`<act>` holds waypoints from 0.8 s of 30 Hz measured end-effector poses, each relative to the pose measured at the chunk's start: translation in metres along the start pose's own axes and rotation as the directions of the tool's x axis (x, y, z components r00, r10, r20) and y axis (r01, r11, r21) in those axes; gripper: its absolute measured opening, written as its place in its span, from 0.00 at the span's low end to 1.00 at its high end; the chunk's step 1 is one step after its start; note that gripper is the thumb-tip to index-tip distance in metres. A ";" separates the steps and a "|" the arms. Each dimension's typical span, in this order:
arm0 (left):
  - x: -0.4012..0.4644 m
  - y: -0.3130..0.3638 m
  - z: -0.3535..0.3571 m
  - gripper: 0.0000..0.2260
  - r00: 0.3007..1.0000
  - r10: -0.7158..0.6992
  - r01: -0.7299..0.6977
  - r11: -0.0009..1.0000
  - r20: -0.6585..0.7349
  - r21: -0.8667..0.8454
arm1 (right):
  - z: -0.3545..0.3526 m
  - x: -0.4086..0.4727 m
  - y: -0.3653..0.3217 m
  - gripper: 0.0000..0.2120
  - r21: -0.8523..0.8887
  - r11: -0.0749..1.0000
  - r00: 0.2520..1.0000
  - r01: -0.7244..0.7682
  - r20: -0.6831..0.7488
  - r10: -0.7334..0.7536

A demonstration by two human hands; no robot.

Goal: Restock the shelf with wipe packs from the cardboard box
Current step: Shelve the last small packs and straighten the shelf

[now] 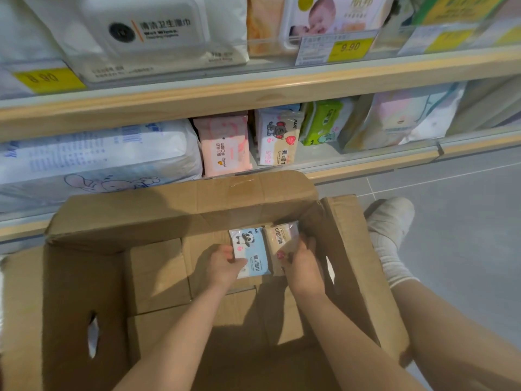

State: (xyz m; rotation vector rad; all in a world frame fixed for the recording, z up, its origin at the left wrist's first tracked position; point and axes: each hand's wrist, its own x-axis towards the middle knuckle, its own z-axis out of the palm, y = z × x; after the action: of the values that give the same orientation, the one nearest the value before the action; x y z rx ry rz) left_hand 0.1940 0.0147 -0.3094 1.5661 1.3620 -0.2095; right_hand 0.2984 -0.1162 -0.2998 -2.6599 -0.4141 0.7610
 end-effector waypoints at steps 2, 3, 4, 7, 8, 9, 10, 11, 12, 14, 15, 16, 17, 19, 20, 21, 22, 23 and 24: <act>0.001 0.002 0.004 0.13 1.000 0.006 -0.006 1.000 -0.015 0.004 | 0.002 0.002 0.002 0.27 0.025 1.000 1.000 -0.011 0.016 0.010; 0.002 0.003 0.007 0.12 1.000 0.002 -0.002 1.000 -0.026 0.004 | 0.003 0.003 0.003 0.26 0.031 0.999 1.000 -0.014 0.017 0.014; 0.004 0.003 0.008 0.11 0.999 -0.009 0.009 1.000 -0.038 0.006 | 0.004 0.004 0.003 0.26 0.025 1.000 1.000 -0.014 0.010 0.014; 0.010 0.001 0.008 0.12 0.996 -0.034 0.039 0.997 -0.078 0.070 | 0.005 0.006 0.002 0.26 0.015 1.000 1.000 -0.011 -0.003 0.011; 0.011 0.001 0.008 0.13 0.996 -0.035 0.041 0.996 -0.084 0.079 | 0.004 0.006 0.001 0.27 0.017 1.000 1.000 -0.010 -0.002 0.010; 0.011 0.000 0.007 0.13 0.996 -0.042 0.049 0.996 -0.083 0.077 | 0.004 0.006 0.001 0.27 0.024 1.000 1.000 -0.011 -0.001 0.011; 0.011 0.001 0.006 0.13 0.996 -0.047 0.052 0.997 -0.082 0.057 | 0.004 0.005 0.001 0.26 0.041 0.999 1.000 -0.014 0.001 0.014; 0.010 0.001 0.005 0.12 0.996 -0.056 0.057 0.998 -0.074 0.020 | 0.002 0.005 0.001 0.25 0.069 0.997 1.000 -0.020 0.011 0.019; 0.008 0.003 0.003 0.12 0.996 -0.057 0.056 0.998 -0.064 -0.025 | 0.000 0.004 0.001 0.23 0.108 0.994 0.999 -0.029 0.028 0.026; 0.001 0.006 -0.003 0.13 0.998 -0.048 0.045 0.994 -0.032 -0.103 | -0.009 0.001 -0.001 0.17 0.240 0.968 0.996 -0.073 0.073 0.057; -0.003 0.006 -0.007 0.14 0.999 -0.035 0.032 0.990 -0.014 -0.139 | -0.016 -0.003 -0.002 0.14 0.279 0.956 0.994 -0.088 0.089 0.065; -0.008 0.007 -0.013 0.16 1.000 -0.014 0.014 0.986 0.000 -0.167 | -0.024 -0.007 -0.003 0.12 0.289 0.954 0.994 -0.083 0.088 0.060; -0.013 0.007 -0.019 0.17 1.000 0.007 -0.005 0.984 0.014 -0.179 | -0.033 -0.012 -0.005 0.11 0.282 0.957 0.995 -0.063 0.086 0.040; -0.024 0.009 -0.034 0.15 0.997 0.065 -0.057 0.981 0.038 -0.185 | -0.049 -0.021 -0.009 0.08 0.295 0.956 0.996 0.002 0.083 -0.028; -0.031 0.011 -0.041 0.12 0.994 0.097 -0.087 0.978 0.043 -0.192 | -0.059 -0.026 -0.012 0.06 0.308 0.951 0.994 0.024 0.091 -0.055; -0.038 0.015 -0.049 0.10 0.991 0.129 -0.119 0.972 0.039 -0.205 | -0.070 -0.031 -0.016 0.05 0.323 0.945 0.992 0.052 0.090 -0.086; -0.045 0.020 -0.058 0.09 0.986 0.163 -0.152 0.962 0.030 -0.225 | -0.081 -0.034 -0.020 0.06 0.332 0.939 0.990 0.082 0.083 -0.116; -0.053 0.025 -0.066 0.09 0.980 0.198 -0.187 0.952 0.022 -0.241 | -0.092 -0.038 -0.026 0.05 0.354 0.929 0.986 0.110 0.078 -0.146; -0.060 0.032 -0.074 0.08 0.972 0.234 -0.221 0.943 0.019 -0.250 | -0.104 -0.042 -0.030 0.05 0.387 0.913 0.981 0.131 0.084 -0.176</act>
State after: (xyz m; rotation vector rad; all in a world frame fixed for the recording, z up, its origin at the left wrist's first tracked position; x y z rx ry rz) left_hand 0.1658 0.0358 -0.2153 1.4826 1.1112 0.0623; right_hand 0.3164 -0.1297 -0.1860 -2.2013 -0.4492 0.8538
